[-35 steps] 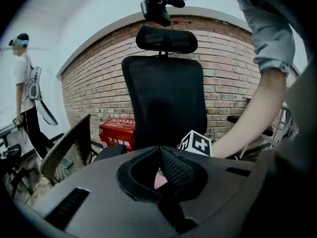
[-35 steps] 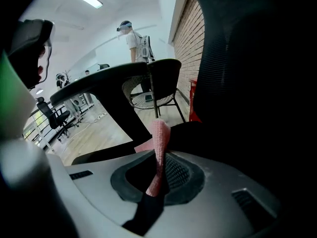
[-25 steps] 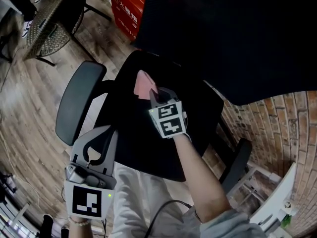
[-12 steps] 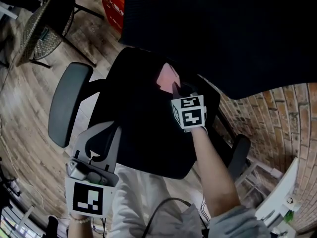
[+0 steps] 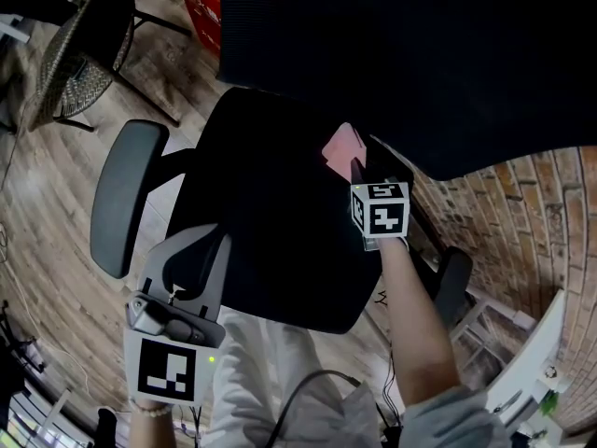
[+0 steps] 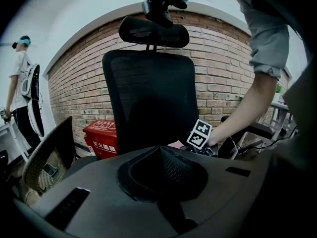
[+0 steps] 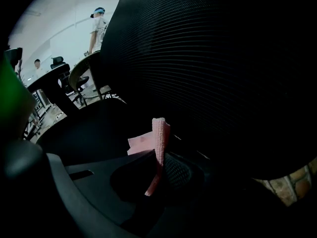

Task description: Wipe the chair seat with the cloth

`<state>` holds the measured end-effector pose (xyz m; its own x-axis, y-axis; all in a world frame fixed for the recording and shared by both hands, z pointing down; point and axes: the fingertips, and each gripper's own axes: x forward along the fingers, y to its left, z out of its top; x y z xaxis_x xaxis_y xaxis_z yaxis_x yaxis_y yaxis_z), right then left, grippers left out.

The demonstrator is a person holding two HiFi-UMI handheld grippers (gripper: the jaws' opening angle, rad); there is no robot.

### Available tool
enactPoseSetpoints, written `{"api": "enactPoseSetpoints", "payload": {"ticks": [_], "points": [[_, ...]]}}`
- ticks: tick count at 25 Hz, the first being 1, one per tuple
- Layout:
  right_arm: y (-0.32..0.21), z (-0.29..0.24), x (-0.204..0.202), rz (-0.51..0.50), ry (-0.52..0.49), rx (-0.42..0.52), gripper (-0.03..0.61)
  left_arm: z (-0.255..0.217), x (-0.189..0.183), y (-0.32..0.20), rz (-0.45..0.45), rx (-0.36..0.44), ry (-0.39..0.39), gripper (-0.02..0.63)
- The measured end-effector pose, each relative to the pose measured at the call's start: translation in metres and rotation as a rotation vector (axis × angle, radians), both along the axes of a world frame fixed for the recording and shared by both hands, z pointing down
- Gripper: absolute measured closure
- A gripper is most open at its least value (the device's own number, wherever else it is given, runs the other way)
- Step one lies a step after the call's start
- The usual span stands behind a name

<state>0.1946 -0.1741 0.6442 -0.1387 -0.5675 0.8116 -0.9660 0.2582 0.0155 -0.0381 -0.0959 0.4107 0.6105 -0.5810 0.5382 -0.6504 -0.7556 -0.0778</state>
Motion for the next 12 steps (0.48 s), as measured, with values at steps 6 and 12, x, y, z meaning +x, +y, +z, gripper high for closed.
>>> {"api": "enactPoseSetpoints", "payload": {"ticks": [6,12], "points": [[0.009,0.001,-0.024,-0.012,-0.048,-0.006,0.523,-0.003,-0.001,0.002,0.003,0.002,0.006,0.595],[0.020,-0.005,-0.064,-0.050,-0.103,0.002,0.523,-0.007,-0.008,0.004,0.010,0.013,0.010,0.595]]}}
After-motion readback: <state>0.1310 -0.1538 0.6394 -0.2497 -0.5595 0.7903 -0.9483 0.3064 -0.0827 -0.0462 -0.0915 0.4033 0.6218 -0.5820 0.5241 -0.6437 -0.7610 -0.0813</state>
